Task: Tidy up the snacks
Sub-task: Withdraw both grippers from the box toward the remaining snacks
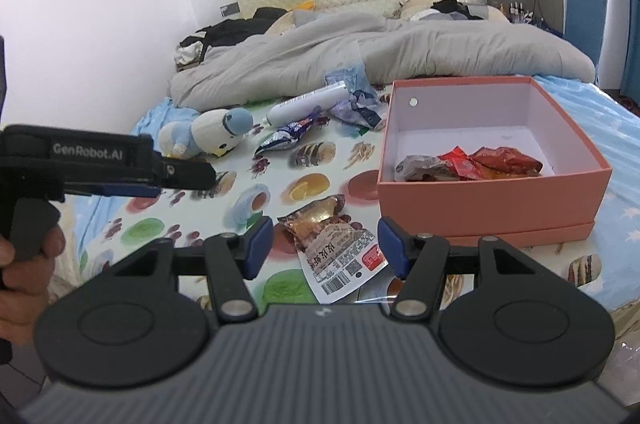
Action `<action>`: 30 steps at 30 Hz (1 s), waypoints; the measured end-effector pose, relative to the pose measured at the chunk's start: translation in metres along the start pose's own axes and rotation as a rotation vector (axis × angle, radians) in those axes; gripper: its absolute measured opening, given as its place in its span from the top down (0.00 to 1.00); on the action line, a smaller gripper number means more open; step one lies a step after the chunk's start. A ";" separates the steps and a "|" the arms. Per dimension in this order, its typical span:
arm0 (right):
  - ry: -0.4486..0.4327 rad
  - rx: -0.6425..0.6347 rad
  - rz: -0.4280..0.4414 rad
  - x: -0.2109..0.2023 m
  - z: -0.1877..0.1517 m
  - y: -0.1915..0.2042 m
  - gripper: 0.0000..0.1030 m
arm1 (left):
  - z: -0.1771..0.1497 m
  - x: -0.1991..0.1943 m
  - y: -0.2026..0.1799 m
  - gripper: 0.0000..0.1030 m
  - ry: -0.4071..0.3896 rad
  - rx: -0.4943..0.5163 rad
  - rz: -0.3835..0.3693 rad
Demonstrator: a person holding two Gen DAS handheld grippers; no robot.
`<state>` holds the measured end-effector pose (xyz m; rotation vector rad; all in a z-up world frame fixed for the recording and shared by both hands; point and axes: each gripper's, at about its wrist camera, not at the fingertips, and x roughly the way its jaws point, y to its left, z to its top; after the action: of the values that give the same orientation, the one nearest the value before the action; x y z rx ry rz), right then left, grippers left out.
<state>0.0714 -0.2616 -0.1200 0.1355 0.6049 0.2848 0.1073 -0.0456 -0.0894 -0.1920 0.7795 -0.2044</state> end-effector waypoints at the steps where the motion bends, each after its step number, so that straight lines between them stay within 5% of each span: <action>1: 0.007 0.000 -0.001 0.004 0.000 -0.001 0.41 | 0.002 0.004 0.001 0.19 0.004 -0.003 0.002; 6: 0.036 -0.018 0.003 0.021 -0.002 -0.003 0.40 | 0.008 0.024 0.014 0.19 0.028 -0.024 0.029; 11: 0.074 -0.045 -0.003 0.047 -0.004 -0.004 0.17 | 0.013 0.057 0.030 0.19 0.035 -0.041 0.091; 30: 0.200 -0.116 -0.015 0.152 -0.031 -0.009 0.18 | 0.033 0.241 0.108 0.19 0.138 0.119 0.274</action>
<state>0.1746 -0.2228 -0.2297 -0.0096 0.7857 0.3209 0.3097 0.0006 -0.2553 0.0432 0.9190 -0.0038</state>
